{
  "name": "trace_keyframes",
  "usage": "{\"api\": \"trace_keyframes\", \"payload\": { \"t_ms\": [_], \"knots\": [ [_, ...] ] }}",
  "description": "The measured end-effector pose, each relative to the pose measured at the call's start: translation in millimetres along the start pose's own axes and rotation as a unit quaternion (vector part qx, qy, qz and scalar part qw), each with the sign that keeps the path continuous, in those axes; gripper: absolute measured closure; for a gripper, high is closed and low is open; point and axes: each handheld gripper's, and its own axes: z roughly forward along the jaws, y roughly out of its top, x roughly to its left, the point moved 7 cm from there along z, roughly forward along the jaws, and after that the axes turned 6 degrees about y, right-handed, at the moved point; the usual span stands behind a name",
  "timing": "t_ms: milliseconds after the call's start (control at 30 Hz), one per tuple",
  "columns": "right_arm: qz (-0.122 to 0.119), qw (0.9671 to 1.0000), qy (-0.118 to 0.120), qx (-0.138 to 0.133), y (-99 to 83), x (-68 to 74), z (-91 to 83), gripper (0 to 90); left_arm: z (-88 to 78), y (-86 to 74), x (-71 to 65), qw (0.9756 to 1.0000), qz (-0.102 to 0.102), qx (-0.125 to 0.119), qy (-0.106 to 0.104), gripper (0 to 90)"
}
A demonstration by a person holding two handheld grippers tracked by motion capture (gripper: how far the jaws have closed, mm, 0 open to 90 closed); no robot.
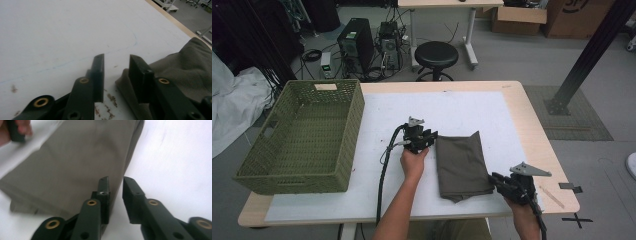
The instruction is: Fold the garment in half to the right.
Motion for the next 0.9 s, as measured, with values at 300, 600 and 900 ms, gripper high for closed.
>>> {"api": "trace_keyframes", "payload": {
  "t_ms": [300,600,900],
  "knots": [
    [-0.054,0.9962,0.069,0.001,86.2,-6.7,69.0,70.9,-22.0,2.1,20.1,0.9987,-0.018,-0.016,0.045,34.4],
    [0.007,0.9991,0.038,0.017,67.9,-40.2,66.6,62.7,-44.6,0.3,40.4,0.9973,-0.033,-0.028,0.059,29.6],
    [0.02,0.9989,-0.017,-0.04,40.7,-68.7,13.0,26.3,-68.8,0.5,40.8,0.9961,-0.029,-0.045,0.07,15.9]
  ]
}}
